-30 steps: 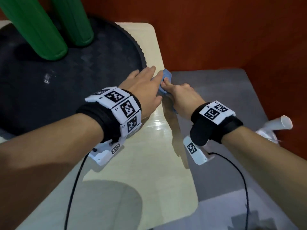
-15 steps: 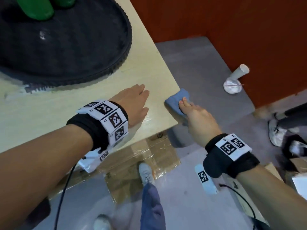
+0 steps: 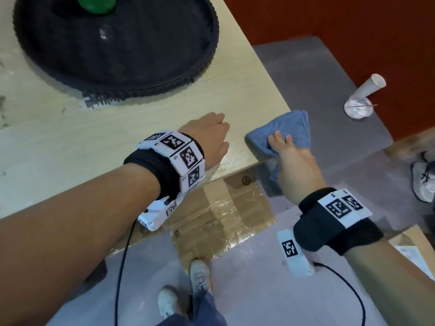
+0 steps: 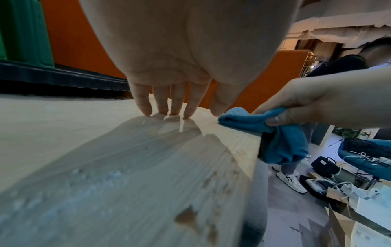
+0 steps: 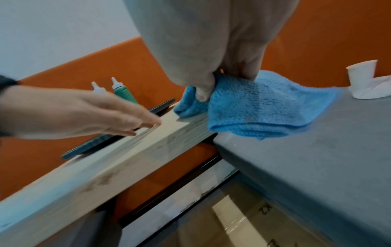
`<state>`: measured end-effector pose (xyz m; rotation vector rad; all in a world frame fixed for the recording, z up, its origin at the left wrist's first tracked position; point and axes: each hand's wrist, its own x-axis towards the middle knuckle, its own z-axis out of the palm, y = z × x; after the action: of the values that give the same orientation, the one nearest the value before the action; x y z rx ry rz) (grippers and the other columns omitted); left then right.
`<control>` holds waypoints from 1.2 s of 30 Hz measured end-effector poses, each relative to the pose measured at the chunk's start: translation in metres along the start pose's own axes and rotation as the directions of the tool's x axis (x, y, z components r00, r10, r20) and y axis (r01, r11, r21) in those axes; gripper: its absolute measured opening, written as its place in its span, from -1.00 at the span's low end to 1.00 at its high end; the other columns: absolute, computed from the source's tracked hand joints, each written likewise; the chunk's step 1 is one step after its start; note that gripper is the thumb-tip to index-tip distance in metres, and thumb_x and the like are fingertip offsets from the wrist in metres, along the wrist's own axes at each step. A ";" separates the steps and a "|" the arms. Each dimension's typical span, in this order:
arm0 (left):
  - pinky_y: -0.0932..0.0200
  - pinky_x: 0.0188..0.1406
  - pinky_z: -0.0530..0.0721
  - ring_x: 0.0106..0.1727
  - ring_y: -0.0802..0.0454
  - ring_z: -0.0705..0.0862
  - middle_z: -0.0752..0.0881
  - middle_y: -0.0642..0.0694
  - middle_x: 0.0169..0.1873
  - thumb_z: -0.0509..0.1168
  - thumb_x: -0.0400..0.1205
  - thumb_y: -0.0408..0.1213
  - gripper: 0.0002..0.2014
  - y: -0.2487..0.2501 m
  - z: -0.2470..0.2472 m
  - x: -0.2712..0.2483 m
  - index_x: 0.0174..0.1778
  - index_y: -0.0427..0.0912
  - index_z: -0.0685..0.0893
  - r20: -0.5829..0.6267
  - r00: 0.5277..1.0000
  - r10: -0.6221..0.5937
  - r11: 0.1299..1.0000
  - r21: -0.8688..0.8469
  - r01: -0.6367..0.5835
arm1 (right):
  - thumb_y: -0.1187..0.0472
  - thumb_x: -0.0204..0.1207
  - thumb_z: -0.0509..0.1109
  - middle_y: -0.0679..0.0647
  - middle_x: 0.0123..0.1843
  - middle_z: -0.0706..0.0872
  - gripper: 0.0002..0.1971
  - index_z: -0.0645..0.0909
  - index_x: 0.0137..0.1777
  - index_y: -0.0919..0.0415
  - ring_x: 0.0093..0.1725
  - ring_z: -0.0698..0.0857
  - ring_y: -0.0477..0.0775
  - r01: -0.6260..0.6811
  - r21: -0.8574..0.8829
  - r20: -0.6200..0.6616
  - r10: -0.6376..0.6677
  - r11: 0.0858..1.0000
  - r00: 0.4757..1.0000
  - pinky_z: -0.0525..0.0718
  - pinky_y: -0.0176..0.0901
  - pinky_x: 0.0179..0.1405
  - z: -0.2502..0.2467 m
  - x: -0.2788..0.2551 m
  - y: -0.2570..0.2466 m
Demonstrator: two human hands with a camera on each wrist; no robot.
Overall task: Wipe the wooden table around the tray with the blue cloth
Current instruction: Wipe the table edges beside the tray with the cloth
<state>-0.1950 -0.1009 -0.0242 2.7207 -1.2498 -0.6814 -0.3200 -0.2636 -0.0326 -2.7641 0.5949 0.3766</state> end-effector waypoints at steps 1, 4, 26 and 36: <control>-0.03 0.26 0.47 0.36 -0.11 0.42 0.42 -0.17 0.36 0.04 0.73 -0.17 -0.72 0.000 0.000 0.001 0.24 -0.25 0.47 -0.005 1.000 0.007 1.000 0.022 -0.007 | 0.62 0.44 0.15 0.11 0.67 0.22 -0.32 0.30 0.55 0.14 0.58 0.29 0.33 0.010 0.017 -0.028 -0.010 1.000 1.000 0.40 0.25 0.45 -0.005 0.005 0.004; -0.02 0.27 0.47 0.34 -0.10 0.45 0.46 -0.15 0.33 0.01 0.73 -0.17 -0.70 -0.001 -0.002 0.001 0.24 -0.24 0.49 -0.005 1.000 0.018 0.999 0.029 -0.017 | 0.61 0.47 0.11 0.13 0.70 0.14 -0.32 0.27 0.58 0.16 0.66 0.14 0.28 -0.026 0.061 -0.077 0.031 0.998 0.997 0.27 0.17 0.56 -0.006 0.018 0.005; 0.09 0.65 0.08 0.68 0.00 0.06 0.05 -0.09 0.68 -0.11 0.77 -0.27 -0.52 -0.068 -0.004 -0.087 0.66 -0.14 0.14 -0.015 0.993 -0.114 0.987 -0.113 0.112 | 0.66 0.39 0.22 0.08 0.60 0.28 -0.29 0.32 0.50 0.11 0.59 0.28 0.19 0.226 0.105 -0.157 -0.208 0.968 0.965 0.52 0.06 0.18 0.071 -0.055 -0.107; 0.14 0.64 0.09 0.67 0.00 0.12 0.11 -0.08 0.67 -0.11 0.77 -0.26 -0.53 -0.095 0.013 -0.131 0.65 -0.11 0.20 -0.048 0.994 -0.102 0.980 -0.174 0.092 | 0.67 0.44 0.24 0.01 0.68 0.23 -0.27 0.35 0.57 0.13 0.68 0.11 0.02 0.202 0.296 -0.127 -0.171 0.934 0.977 0.21 0.03 0.61 0.075 -0.074 -0.130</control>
<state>-0.2084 0.0598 -0.0114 2.6528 -1.0018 -0.6813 -0.3437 -0.0988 -0.0499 -2.5187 0.3704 0.0934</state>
